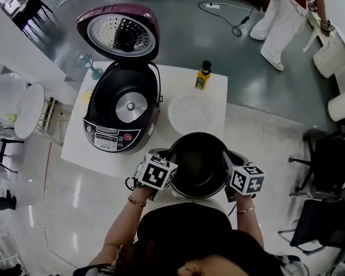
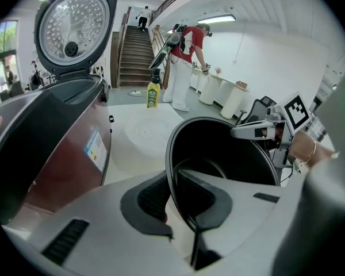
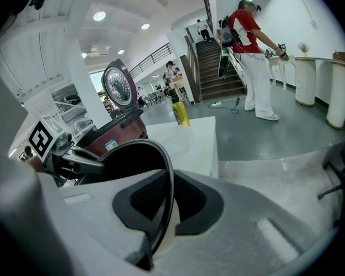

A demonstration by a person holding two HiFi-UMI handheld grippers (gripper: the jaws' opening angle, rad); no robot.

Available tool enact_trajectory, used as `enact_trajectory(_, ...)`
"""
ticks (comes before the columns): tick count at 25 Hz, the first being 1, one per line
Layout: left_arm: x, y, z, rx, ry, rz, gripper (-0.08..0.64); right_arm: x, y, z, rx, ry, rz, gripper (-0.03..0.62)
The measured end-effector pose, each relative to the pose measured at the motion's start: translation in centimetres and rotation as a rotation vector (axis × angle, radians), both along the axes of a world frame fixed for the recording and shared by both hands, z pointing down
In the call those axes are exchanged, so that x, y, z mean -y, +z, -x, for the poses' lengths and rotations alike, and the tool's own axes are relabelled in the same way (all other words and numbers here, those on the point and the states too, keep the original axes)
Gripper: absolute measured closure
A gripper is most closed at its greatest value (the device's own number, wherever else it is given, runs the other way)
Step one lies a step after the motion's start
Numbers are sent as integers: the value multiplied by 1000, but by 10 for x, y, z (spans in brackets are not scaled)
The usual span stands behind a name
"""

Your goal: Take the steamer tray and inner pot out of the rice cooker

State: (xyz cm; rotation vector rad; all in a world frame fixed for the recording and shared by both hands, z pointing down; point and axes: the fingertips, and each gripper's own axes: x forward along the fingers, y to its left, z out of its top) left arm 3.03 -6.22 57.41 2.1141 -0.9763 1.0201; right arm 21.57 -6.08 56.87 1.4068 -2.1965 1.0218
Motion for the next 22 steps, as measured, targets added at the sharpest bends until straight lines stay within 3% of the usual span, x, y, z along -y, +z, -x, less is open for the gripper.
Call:
enact_trajectory(8,3,0,1,-21,2,-29,518,2,1,2,6,-9,-10,558)
enact_trajectory(13,8,-5,4,-22,18,-133,478,2,-1,5,14,-29,-41,539)
enact_trajectory(17,11,-13,15,-2,23,-192,360,5,-13,2,-36,-39,-107,529)
enact_trajectory(19,11,-23,22,-13,4,-209,353,7,-21,-2,-75,-41,-141,520)
enact_trajectory(22,16,-52,34,-34,-41,-304,353,10,-44,-10,-115,-34,-221,509)
